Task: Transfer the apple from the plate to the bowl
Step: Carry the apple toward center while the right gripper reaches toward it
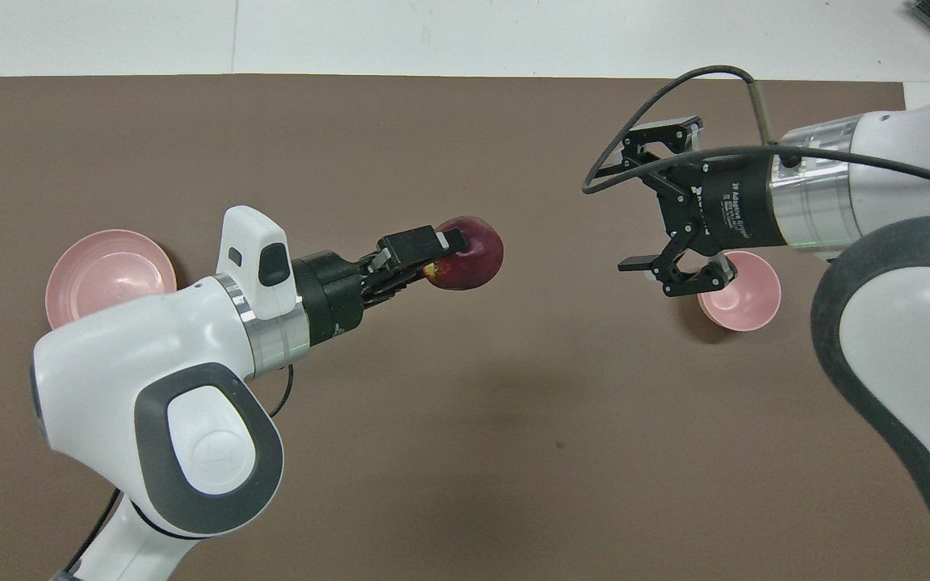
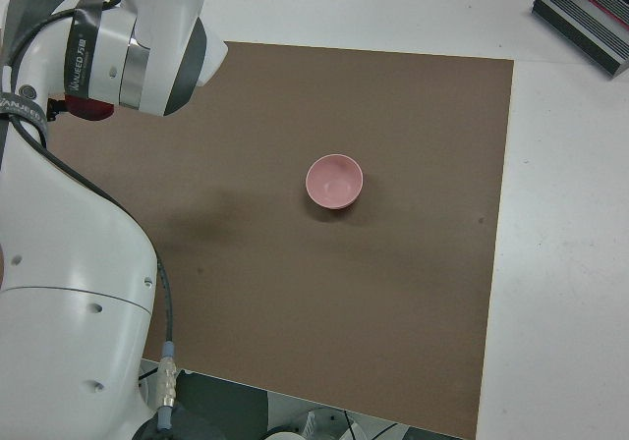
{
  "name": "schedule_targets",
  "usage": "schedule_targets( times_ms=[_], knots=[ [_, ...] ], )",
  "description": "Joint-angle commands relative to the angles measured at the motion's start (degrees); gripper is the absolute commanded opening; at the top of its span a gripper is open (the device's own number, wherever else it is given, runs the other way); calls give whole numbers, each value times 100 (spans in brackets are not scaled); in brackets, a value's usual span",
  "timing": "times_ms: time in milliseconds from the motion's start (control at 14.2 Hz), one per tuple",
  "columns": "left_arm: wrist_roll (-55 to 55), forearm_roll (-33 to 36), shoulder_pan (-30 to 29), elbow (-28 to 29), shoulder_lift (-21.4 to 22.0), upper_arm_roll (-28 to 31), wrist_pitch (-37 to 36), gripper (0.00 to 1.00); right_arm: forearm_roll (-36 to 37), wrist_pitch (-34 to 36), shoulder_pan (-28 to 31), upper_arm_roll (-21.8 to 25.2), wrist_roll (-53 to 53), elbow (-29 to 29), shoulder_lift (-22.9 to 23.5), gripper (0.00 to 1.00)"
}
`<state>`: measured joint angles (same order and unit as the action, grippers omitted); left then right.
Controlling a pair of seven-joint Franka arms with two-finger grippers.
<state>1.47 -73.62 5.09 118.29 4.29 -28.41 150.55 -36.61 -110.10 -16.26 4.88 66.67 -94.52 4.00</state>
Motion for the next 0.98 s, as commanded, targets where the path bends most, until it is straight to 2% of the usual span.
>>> schedule_targets(
  times_ms=[0,141,352,562,773,914],
  knots=[
    [11,-258,89,19,20,-103,482,0,-417,198,-95,-13,127,30,232,100],
    [-15,-258,88,10,11,-261,860,0,-417,269,-228,-13,136,65,321,100],
    [-138,-249,80,10,2,-270,915,0,-277,489,-456,-66,-205,83,330,100],
    [-138,-241,88,18,11,-271,924,0,-171,481,-439,-66,-839,231,382,100],
    [-138,-249,97,27,20,-279,915,0,-163,384,-500,-83,-788,750,882,100],
    [-138,-249,106,27,28,-314,915,0,-180,349,-685,-83,-770,812,1015,100]
  ],
)
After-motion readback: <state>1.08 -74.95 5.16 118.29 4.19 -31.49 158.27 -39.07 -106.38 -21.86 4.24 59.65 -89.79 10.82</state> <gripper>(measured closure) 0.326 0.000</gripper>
